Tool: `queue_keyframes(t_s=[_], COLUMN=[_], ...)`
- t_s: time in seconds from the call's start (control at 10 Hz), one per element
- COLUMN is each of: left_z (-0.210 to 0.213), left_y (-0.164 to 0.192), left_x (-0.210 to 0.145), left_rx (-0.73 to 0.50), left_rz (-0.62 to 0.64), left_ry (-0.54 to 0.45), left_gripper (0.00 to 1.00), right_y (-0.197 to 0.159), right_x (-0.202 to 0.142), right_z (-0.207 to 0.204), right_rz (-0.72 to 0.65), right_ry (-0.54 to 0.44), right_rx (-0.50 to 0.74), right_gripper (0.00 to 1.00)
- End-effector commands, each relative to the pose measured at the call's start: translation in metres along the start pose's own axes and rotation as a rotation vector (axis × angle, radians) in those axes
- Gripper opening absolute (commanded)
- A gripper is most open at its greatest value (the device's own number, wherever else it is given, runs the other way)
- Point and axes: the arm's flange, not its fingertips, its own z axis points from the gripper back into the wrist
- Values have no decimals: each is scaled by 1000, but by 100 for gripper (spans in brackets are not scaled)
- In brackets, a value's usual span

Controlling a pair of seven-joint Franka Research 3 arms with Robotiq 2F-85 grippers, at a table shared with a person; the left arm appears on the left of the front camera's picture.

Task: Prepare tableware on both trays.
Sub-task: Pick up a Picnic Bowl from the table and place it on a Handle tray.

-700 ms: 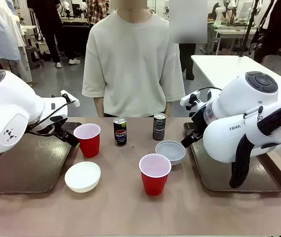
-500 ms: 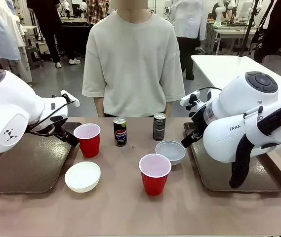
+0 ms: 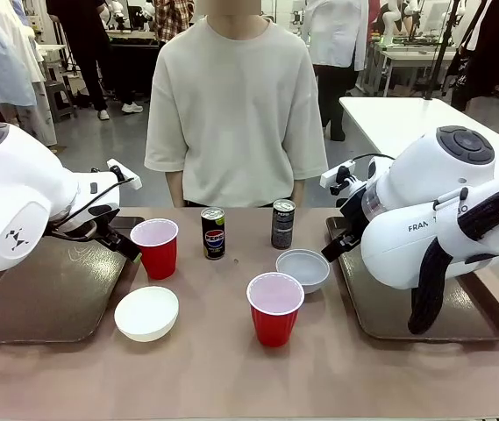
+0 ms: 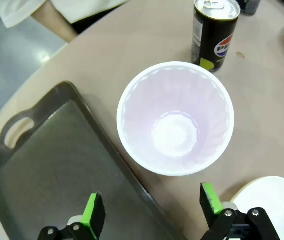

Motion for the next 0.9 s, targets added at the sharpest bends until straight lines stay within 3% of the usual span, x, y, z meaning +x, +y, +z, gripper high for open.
queue_keyframes(t_s=[0.0,0.4,0.7,0.8], left_z=[0,0,86,107], left_y=[0,0,-28,-36], left_x=[0,0,-49,-72], left_rx=[0,0,-34,-84], left_rz=[0,0,5,21], left_ry=[0,0,53,89], left_gripper=[100,100,100,100], right_y=[0,0,37,50], right_x=[0,0,-27,-53], right_z=[0,0,86,112], right_rz=[0,0,-21,-43], right_ry=[0,0,-24,1], right_rx=[0,0,-70,-86], right_gripper=[100,100,100,100])
